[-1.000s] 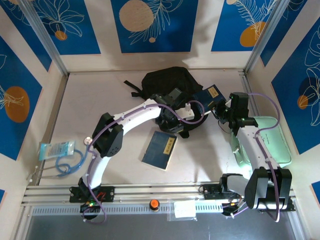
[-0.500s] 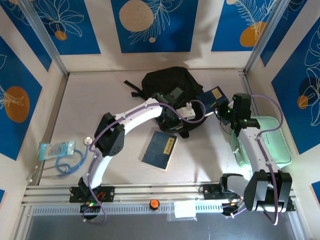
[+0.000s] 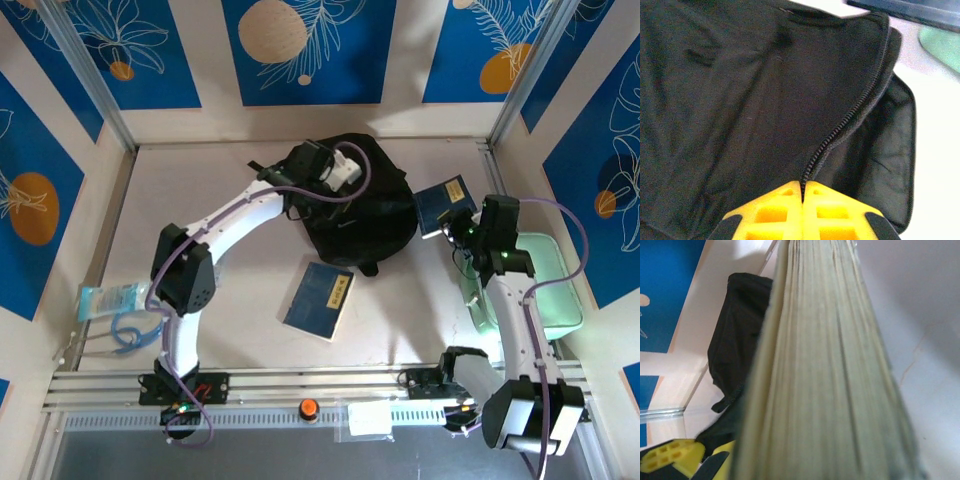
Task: Pack the student bag
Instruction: Open the student bag at the top-center of the table, then place the book in the student bag.
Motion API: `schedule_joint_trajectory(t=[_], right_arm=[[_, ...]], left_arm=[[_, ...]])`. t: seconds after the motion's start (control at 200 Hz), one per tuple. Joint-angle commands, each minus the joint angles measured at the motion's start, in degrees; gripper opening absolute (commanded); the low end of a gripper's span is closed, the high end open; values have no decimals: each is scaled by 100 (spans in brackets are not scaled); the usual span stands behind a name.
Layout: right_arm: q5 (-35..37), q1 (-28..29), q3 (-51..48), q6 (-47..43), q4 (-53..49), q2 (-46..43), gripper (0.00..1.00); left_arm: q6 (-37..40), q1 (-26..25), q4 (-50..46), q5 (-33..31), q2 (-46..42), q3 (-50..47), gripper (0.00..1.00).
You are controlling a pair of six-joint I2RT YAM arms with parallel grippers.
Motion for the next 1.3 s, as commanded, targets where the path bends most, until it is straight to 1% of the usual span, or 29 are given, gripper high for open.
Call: schedule_joint_trajectory(t=[0.0,0.08,0.175,0.325,0.4,0.635,0.775,0.905,1.06,1.295], right_arm=[[107,-100,148,-99,-292,-186,8],[-19,-100,135,-74,-377,-254,8],[-525,-102,13,-30,-174,-243,8],[-1563,-73,-253,342,395,102,8],[-1869,60,-410,627,781,279,8],[-1790,757,-339,1071,1216,781,9],[-1792,1138,-262,1333,1577,1134,9],[-1806,1370,-136,1508,1901,1428,9],[-1705,1574,99,1558,2028,1815,9],[-1317,1815,350,1601,2276,2430,9]], left_arm=[[-1313,398,955,45,-178,-452,0],[-1811,659,1342,294,-255,-632,0],[-2193,829,1774,696,-316,-832,0],[-2321,847,2009,1138,-353,-883,0],[-2370,847,2207,1364,-442,-932,0],[-2628,847,3310,2096,-917,-1387,0],[-2770,841,3850,2360,-1064,-1593,0],[-2811,839,4008,2489,-1117,-1658,0],[-2886,838,4108,2517,-1123,-1743,0],[-3021,838,4178,2551,-1084,-1792,0]])
